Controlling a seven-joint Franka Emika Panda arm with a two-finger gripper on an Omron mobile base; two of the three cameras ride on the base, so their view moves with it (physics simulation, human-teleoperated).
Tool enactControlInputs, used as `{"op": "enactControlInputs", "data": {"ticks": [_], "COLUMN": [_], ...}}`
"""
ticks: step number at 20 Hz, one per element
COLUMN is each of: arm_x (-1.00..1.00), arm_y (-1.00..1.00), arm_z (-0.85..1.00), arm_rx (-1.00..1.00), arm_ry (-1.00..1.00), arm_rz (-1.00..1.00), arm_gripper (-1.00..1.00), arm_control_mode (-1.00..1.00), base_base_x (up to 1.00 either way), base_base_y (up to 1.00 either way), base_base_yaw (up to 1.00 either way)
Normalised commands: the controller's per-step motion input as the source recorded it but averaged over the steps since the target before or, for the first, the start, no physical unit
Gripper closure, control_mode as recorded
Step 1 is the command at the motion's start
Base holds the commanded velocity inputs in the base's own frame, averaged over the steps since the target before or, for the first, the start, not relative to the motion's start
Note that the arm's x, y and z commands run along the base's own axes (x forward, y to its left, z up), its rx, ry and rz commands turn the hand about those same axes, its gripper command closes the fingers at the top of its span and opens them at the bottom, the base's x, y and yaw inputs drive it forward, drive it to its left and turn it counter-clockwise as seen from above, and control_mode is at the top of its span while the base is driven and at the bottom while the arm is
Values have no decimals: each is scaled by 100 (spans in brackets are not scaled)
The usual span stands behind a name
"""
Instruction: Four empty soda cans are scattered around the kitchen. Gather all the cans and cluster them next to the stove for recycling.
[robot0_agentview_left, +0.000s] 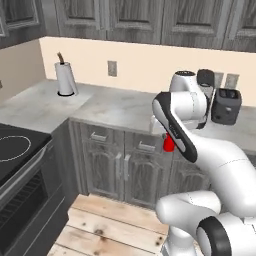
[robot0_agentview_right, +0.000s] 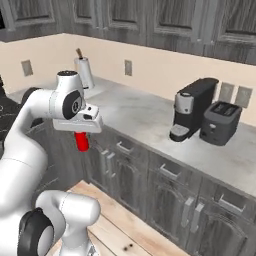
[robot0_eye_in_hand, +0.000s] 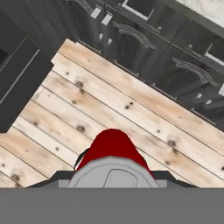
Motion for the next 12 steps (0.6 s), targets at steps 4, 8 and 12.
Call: {"op": "enactControlInputs", "data": {"ticks": [4, 8, 12], "arm_x": [0, 0, 0], "arm_y": [0, 0, 0], "arm_z": [0, 0, 0], "arm_rx": [0, 0, 0], "arm_ry": [0, 0, 0], "arm_rz": [0, 0, 0], "arm_gripper": [100, 100, 100], "arm_control_mode": [100, 100, 100], "base_base_x": [0, 0, 0], "base_base_y": [1, 4, 5], "base_base_yaw": [50, 50, 50]}}
